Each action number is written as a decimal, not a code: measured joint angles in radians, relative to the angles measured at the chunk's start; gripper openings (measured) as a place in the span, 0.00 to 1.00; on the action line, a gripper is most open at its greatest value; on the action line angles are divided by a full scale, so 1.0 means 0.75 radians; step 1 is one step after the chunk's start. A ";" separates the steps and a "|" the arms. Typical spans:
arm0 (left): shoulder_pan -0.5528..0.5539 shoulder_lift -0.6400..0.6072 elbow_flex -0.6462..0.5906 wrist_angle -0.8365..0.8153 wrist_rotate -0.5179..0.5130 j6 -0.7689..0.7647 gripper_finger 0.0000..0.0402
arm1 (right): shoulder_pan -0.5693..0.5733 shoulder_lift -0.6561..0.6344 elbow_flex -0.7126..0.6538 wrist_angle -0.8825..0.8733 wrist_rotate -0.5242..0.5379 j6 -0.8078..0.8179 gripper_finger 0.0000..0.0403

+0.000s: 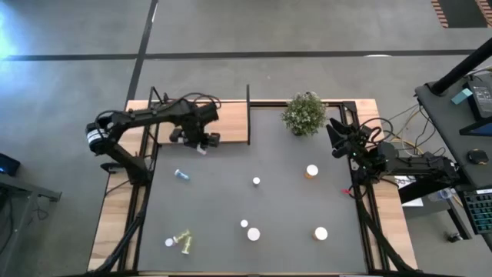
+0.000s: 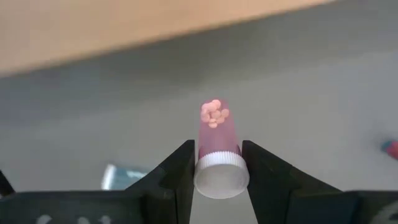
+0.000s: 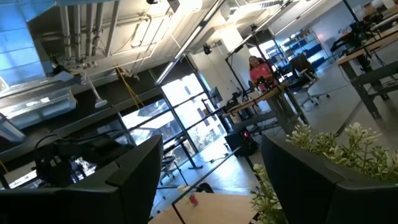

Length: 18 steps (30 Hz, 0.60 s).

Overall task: Pick and place medicine bottles onto shelf by color
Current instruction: Put the top pink pill bottle on the shelf

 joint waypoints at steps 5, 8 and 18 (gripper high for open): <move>0.107 0.071 0.089 -0.059 -0.037 0.238 0.26 | 0.001 0.000 0.000 0.000 0.000 0.000 0.65; 0.164 0.109 0.158 -0.102 -0.072 0.377 0.26 | 0.000 0.000 0.000 0.000 0.000 0.000 0.65; 0.311 0.274 0.305 -0.144 -0.104 0.773 0.26 | 0.001 0.000 0.000 0.000 0.000 0.000 0.65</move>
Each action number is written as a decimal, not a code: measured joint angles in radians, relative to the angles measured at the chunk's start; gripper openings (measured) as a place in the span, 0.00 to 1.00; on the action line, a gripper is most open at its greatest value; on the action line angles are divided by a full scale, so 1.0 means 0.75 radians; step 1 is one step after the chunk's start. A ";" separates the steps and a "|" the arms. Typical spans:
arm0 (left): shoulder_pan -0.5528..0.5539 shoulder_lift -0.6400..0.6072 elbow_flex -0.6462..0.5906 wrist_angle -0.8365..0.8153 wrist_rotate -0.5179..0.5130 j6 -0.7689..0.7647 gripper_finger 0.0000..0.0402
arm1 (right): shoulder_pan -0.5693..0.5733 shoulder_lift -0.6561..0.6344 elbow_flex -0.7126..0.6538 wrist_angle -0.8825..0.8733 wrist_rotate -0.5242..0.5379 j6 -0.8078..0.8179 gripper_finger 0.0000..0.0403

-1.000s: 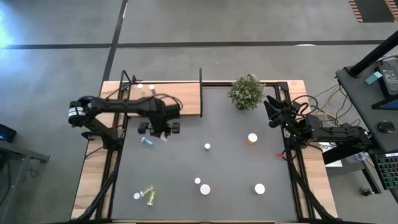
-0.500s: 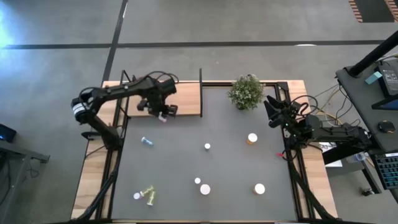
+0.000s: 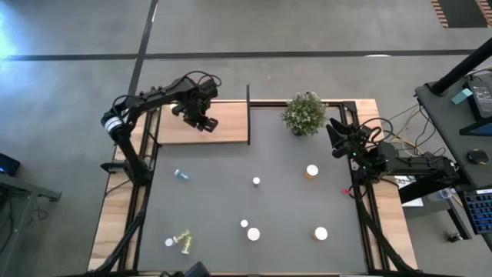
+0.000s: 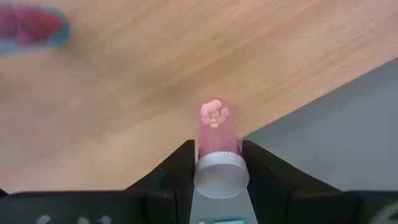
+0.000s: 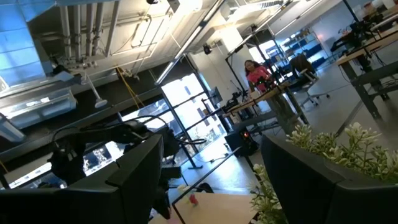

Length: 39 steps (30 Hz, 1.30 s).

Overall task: Pick and place medicine bottles onto shelf by color
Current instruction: Put the top pink pill bottle on the shelf

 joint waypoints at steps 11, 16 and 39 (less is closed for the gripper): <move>0.076 0.187 0.217 -0.046 -0.102 0.297 0.26 | 0.000 0.000 0.000 0.000 -0.001 -0.001 0.65; 0.108 0.233 0.278 -0.046 -0.139 0.390 0.26 | 0.000 0.000 0.000 0.000 0.000 0.000 0.65; 0.162 0.271 0.330 0.049 -0.228 0.588 0.26 | -0.001 0.000 0.000 0.000 0.000 -0.001 0.65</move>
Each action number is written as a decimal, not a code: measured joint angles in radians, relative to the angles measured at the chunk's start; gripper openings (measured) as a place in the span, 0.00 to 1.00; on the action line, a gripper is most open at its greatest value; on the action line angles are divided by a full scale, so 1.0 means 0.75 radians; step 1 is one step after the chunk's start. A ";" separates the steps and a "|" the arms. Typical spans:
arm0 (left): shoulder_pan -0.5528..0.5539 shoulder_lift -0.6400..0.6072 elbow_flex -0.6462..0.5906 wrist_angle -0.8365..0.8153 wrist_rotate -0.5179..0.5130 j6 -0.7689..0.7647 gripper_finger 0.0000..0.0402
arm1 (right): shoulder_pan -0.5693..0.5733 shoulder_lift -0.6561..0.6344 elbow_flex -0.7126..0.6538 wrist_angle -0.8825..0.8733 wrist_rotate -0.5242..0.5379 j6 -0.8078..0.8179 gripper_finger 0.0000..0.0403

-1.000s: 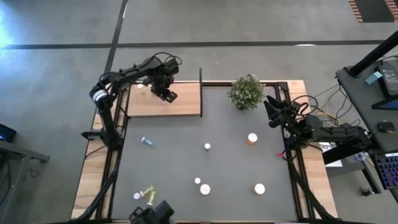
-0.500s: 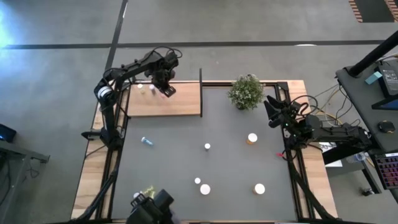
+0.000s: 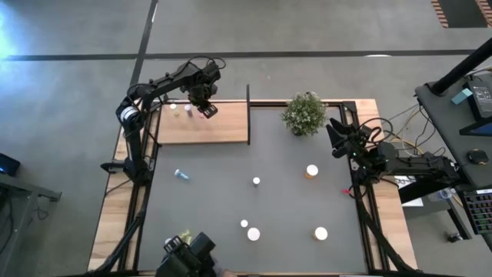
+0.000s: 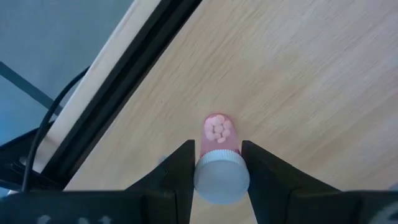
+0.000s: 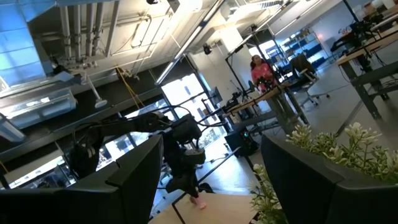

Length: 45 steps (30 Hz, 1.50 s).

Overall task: Pick and place medicine bottles onto shelf by color
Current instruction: Put the top pink pill bottle on the shelf, then put the left pink pill bottle on the shelf aligned with the other pink bottle

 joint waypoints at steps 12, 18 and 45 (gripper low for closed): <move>-0.002 0.000 -0.001 0.051 0.024 0.013 0.26 | 0.000 0.000 0.000 0.000 0.000 0.000 0.65; -0.004 0.000 -0.002 0.050 0.050 0.013 0.26 | 0.000 0.000 0.000 0.000 0.000 0.000 0.65; -0.008 -0.013 -0.004 0.043 0.063 0.011 0.46 | 0.000 0.000 0.000 0.000 0.000 0.001 0.65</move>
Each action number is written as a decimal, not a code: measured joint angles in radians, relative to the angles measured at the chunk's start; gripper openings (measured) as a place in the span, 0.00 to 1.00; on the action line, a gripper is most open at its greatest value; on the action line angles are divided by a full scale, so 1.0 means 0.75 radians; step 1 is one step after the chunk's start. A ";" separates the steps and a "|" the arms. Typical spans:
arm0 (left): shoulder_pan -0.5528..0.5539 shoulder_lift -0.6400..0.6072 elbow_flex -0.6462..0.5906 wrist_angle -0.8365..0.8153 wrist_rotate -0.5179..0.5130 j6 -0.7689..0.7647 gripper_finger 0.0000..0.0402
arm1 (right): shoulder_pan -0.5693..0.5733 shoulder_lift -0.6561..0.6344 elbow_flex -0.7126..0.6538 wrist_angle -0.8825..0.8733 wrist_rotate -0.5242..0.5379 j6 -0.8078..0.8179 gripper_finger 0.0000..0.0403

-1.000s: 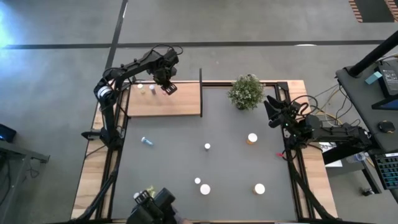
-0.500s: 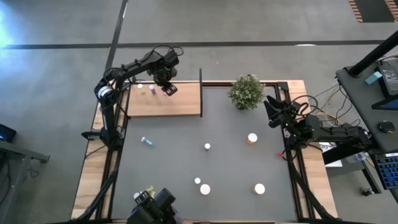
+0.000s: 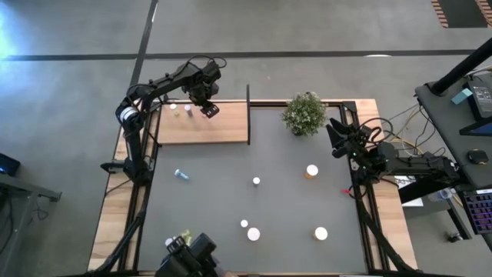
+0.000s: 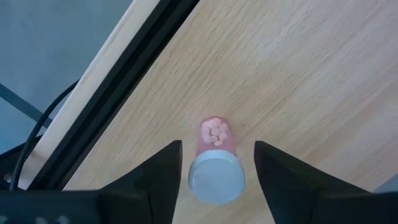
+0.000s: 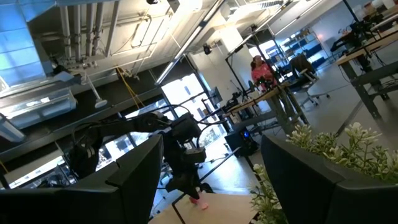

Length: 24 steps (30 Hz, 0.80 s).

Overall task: Pick and place medicine bottles onto shelf by color
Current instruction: Put the left pink pill bottle on the shelf aligned with the other pink bottle

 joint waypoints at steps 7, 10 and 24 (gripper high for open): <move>-0.003 -0.021 0.003 0.007 0.003 0.001 0.51 | 0.000 0.000 0.000 0.000 0.000 -0.001 0.65; -0.002 -0.040 0.003 0.019 0.006 0.001 0.51 | 0.000 0.000 0.000 0.000 0.000 -0.001 0.65; -0.079 -0.240 0.015 0.151 0.001 0.024 0.51 | 0.000 0.000 0.000 0.000 0.000 0.000 0.65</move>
